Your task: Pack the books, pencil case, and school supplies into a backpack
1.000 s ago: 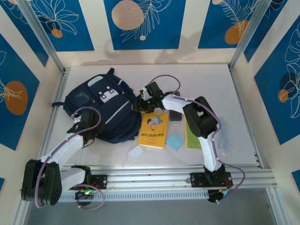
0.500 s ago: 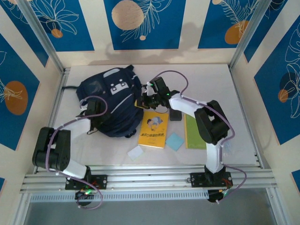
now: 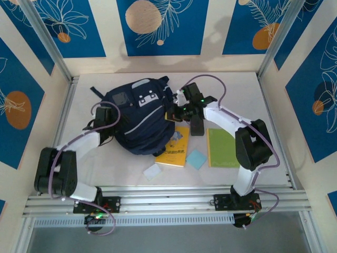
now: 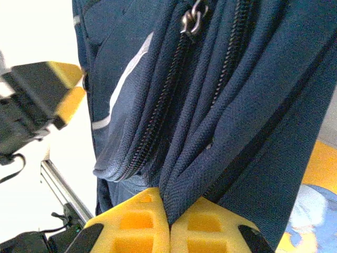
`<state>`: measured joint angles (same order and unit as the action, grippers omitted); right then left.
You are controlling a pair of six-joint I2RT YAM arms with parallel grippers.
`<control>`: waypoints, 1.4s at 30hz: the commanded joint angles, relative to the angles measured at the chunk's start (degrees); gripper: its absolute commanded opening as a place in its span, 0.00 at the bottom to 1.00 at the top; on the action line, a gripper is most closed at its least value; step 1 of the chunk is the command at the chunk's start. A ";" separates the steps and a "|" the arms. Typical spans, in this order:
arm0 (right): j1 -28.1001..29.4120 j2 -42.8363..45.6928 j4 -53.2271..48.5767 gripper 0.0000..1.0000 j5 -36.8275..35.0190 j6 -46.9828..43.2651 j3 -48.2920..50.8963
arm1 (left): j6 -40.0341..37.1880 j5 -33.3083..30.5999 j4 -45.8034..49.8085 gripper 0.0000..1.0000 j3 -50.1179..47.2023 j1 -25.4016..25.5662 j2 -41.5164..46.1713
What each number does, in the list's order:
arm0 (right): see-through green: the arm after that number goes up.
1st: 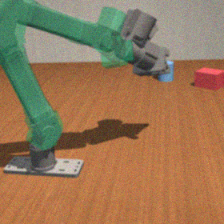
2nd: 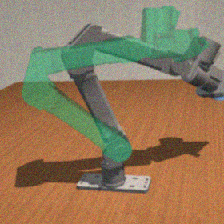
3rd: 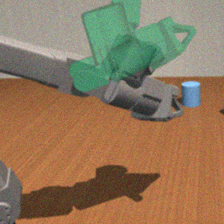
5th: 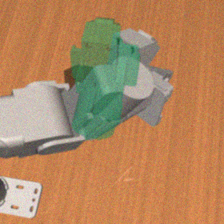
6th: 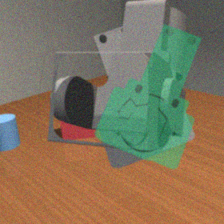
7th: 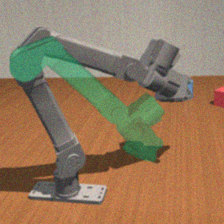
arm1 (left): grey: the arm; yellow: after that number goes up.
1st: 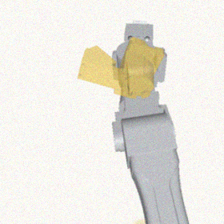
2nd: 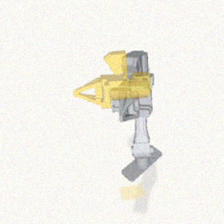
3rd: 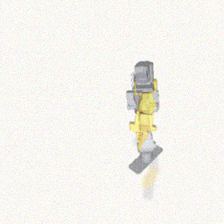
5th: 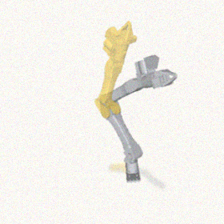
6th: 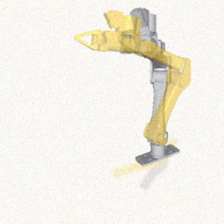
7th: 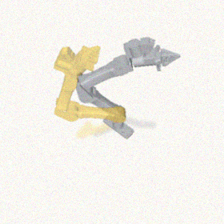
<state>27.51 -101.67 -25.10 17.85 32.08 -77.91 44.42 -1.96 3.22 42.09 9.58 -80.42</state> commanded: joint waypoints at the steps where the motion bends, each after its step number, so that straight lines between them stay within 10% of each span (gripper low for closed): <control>1: -2.16 4.99 -2.10 0.00 7.43 -5.01 1.41 | -3.07 -1.87 4.96 1.00 -1.52 0.35 6.75; 18: -7.10 7.81 1.74 0.00 5.58 -1.41 10.44 | -0.59 -2.09 0.53 1.00 -5.90 0.42 6.44; 36: 9.76 12.98 14.51 0.01 4.50 15.94 18.02 | -5.82 5.70 -15.99 1.00 20.96 1.54 -25.39; 42: 6.13 14.63 4.27 0.47 0.64 9.05 14.45 | -16.39 -0.18 3.91 1.00 36.36 -0.02 -27.74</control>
<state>35.48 -89.27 -17.56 17.67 44.86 -60.69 34.74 0.51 -2.37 73.23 10.00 -108.09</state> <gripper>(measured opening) 0.453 0.999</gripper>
